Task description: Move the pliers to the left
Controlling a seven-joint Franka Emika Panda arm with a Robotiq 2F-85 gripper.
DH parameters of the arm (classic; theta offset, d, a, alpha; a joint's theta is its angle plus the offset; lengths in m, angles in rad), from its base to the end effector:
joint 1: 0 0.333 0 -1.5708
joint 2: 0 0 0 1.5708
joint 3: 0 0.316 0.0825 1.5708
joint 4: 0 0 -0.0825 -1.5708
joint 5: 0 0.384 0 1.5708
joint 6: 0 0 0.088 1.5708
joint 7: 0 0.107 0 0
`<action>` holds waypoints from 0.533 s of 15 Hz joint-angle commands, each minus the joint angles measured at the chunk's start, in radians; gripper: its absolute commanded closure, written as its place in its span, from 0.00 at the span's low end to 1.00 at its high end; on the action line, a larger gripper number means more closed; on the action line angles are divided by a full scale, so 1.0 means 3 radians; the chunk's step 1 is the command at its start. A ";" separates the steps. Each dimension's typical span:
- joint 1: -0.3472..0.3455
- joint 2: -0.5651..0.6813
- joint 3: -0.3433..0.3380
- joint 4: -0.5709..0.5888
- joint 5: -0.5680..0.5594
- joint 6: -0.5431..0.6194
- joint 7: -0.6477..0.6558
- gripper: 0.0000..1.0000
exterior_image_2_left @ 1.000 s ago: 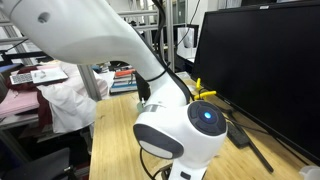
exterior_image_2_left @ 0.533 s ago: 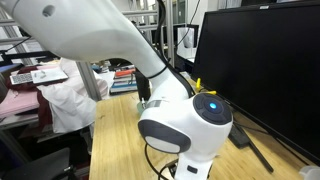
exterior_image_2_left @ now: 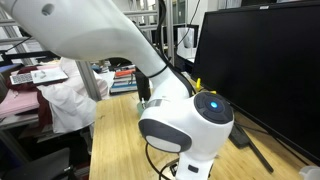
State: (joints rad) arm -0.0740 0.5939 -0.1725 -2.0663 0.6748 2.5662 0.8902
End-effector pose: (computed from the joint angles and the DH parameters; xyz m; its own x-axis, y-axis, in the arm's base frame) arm 0.5524 -0.1515 0.1360 -0.1145 -0.9627 -0.2453 -0.9909 0.1284 -0.0415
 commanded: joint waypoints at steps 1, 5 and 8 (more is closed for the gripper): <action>0.0004 0.0015 0.0022 -0.0044 -0.0170 -0.0038 0.0012 0.90; 0.0111 -0.0235 0.0016 -0.0240 -0.0535 -0.0188 -0.0021 0.90; 0.0251 -0.0429 -0.0018 -0.0437 -0.1013 -0.0232 0.0014 0.90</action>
State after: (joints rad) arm -0.0296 0.5454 -0.1623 -2.1272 0.4741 2.5221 0.8938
